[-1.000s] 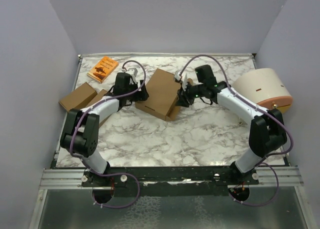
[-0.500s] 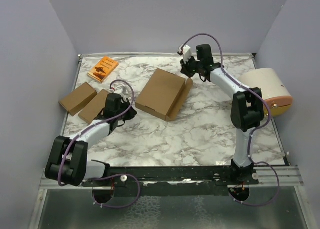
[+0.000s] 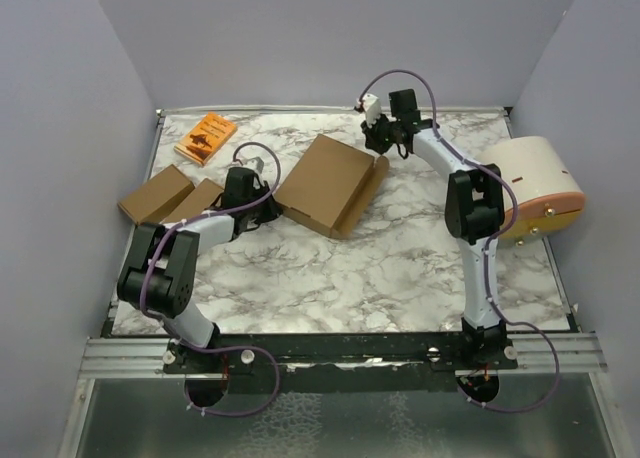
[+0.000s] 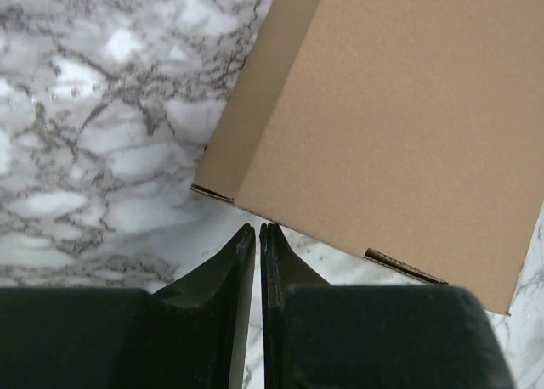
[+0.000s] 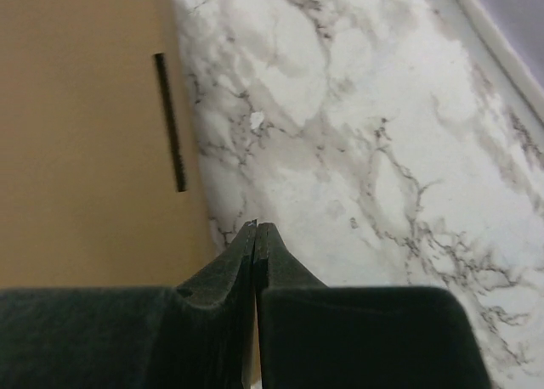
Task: Fold the paper box
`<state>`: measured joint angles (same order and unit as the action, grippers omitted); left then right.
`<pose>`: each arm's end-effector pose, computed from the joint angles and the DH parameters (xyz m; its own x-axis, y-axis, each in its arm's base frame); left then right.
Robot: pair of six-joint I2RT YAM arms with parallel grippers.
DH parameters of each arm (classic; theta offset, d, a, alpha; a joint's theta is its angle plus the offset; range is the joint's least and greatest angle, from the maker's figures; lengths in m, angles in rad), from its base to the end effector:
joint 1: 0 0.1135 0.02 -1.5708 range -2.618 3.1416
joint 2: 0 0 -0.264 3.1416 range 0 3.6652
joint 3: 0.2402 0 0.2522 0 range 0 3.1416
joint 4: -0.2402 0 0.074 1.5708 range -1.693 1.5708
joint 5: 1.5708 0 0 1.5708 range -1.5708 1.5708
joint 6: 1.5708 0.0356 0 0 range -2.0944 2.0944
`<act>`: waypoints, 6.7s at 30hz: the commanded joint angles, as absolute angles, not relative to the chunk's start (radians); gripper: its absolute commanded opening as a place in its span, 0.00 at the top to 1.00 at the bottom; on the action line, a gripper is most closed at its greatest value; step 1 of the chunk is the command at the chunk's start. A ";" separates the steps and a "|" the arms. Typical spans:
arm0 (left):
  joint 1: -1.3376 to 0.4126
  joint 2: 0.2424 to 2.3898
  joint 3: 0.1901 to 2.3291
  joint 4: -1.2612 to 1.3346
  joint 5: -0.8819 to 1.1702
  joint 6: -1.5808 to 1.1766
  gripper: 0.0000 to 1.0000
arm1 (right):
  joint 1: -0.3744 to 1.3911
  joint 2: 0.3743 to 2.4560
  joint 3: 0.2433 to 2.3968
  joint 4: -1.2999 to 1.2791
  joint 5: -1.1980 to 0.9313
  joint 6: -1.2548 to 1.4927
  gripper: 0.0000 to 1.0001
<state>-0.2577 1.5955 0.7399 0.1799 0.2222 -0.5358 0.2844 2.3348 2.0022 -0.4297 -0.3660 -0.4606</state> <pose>0.3048 -0.0885 0.1638 -0.7318 -0.3221 -0.6006 0.0480 0.8547 -0.5169 0.5064 0.1613 0.2068 -0.3669 -0.5397 -0.7577 -0.7519 0.6517 -0.1001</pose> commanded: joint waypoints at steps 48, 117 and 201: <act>-0.274 1.911 1.523 0.108 0.529 -0.176 0.73 | 0.364 1.606 1.102 -0.721 -0.982 -0.855 0.90; -0.917 1.478 0.491 0.520 0.242 0.576 0.71 | 0.163 1.725 1.046 -0.122 -1.051 0.006 0.29; -0.912 1.502 0.346 0.764 0.232 0.483 1.00 | 0.107 1.800 1.017 -0.103 -0.856 0.050 0.42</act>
<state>-0.9119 1.5105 0.3706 0.7616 0.2256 0.5167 0.1112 1.7706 1.0122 -0.0746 -0.9020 0.0551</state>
